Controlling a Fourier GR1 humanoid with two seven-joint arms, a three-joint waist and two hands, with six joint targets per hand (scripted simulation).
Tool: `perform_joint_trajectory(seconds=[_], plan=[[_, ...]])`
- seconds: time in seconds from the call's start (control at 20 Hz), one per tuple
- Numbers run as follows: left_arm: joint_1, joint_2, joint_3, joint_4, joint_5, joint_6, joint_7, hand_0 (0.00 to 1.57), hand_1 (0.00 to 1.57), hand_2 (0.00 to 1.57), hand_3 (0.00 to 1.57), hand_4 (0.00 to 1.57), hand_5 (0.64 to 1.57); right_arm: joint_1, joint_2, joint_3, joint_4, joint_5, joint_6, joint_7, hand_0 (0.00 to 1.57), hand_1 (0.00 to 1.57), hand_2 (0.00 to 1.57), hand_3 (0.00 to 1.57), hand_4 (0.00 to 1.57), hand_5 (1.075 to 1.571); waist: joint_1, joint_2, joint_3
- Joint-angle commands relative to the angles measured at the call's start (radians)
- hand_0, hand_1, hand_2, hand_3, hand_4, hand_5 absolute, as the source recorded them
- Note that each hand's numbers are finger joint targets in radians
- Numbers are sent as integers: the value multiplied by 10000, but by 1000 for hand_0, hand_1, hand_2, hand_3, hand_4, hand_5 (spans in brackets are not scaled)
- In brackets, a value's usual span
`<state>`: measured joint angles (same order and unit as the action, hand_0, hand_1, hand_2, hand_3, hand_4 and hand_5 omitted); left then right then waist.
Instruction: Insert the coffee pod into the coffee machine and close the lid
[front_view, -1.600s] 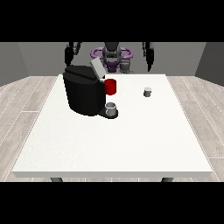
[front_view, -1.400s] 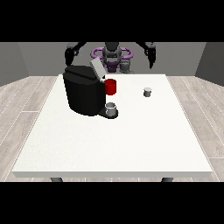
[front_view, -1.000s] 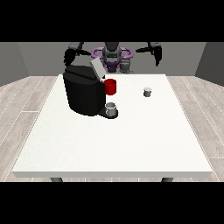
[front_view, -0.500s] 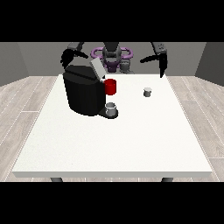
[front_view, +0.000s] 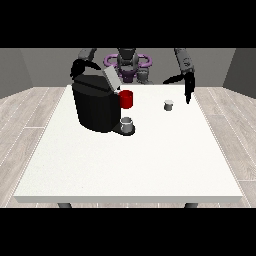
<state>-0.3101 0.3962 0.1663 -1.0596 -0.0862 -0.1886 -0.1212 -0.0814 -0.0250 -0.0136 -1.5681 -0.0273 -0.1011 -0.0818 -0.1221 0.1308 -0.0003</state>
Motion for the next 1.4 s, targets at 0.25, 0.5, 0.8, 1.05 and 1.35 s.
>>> perform_joint_trajectory(seconds=[0.25, 0.5, 0.8, 1.05, 1.35], plan=[[-906, 121, -515, 1695, -1426, 455, -621, 0, 0, 113, 0, 0, 1571, -801, -264, -152, 398, 14, -53, 986, 0, 0, 0, 0, 372, 1571, -70, 345, -1], [-865, -476, -1095, 1814, -2136, 725, -123, 223, 223, 529, 222, 0, 1571, -1136, -283, -543, 1547, 300, -561, 769, 0, 0, 0, 0, 428, 1571, 518, -254, 2], [-1321, -100, -1099, 2892, -2891, 1192, -639, 615, 615, 738, 477, 0, 1571, -1284, -215, -472, 1850, 474, -628, 195, 0, 0, 0, 0, 412, 1571, 220, 438, 1], [-1324, 142, -1357, 3445, -3594, 1356, -1078, 568, 568, 698, 414, 0, 1571, -828, -112, -181, 1734, 407, -564, 249, 0, 0, 0, 0, 386, 1571, 74, 124, 1], [-1825, 60, -1319, 3994, -4197, 1978, -1597, 695, 695, 831, 592, 0, 1571, -1184, -213, -465, 2138, 157, -407, 166, 0, 0, 0, 0, 476, 1571, 102, 203, 1]])
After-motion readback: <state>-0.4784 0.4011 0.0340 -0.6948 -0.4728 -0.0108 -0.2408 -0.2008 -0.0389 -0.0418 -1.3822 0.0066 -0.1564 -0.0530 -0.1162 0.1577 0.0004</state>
